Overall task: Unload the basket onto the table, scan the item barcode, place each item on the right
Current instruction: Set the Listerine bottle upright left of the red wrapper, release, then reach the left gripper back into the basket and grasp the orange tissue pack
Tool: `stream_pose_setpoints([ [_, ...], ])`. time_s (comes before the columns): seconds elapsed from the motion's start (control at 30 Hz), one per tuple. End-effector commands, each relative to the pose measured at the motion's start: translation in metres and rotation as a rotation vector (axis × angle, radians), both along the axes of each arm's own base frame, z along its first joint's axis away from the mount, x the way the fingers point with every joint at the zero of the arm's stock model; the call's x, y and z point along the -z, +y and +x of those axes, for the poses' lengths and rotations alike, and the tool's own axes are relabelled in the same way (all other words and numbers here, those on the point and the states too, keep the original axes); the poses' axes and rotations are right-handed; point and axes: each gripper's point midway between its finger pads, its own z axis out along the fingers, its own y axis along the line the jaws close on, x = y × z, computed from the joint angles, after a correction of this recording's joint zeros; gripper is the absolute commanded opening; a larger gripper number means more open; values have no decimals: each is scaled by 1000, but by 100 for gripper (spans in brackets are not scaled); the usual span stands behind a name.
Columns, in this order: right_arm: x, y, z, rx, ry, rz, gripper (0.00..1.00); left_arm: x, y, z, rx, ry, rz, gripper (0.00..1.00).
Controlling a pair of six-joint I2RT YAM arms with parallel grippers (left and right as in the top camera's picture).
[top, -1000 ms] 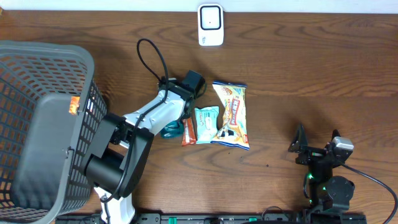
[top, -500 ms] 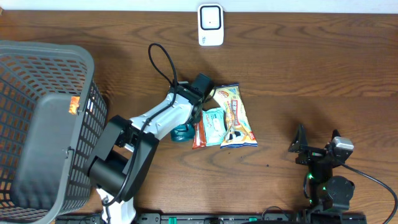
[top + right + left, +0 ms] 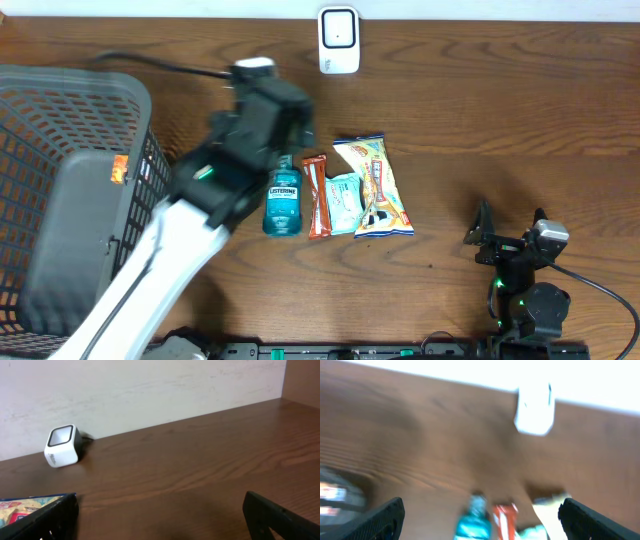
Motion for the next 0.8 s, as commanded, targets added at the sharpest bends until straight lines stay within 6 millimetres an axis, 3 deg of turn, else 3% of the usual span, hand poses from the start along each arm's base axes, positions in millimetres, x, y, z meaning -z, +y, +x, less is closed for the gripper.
stream_pose_setpoints([
  [0.0, 1, -4, -1, 18, 1, -15, 99, -47, 78, -14, -244, -145, 101, 98],
  [0.13, 1, -4, -1, 18, 1, -15, 99, -66, 157, -48, -503, -186, 47, 98],
  [0.2, 1, -4, -1, 18, 1, -15, 99, -64, 197, -69, -663, -178, 2, 98],
  [0.3, 1, -4, -1, 18, 1, -15, 99, -48, 237, -88, -784, -111, -62, 98],
  [0.43, 1, -4, -1, 18, 1, -15, 99, -14, 268, -91, -849, 4, -213, 98],
  [0.57, 1, -4, -1, 18, 1, -15, 99, 29, 282, -80, -845, 131, -401, 100],
  [0.77, 1, -4, -1, 18, 1, -15, 99, 101, 295, -65, -877, 351, -501, 96],
])
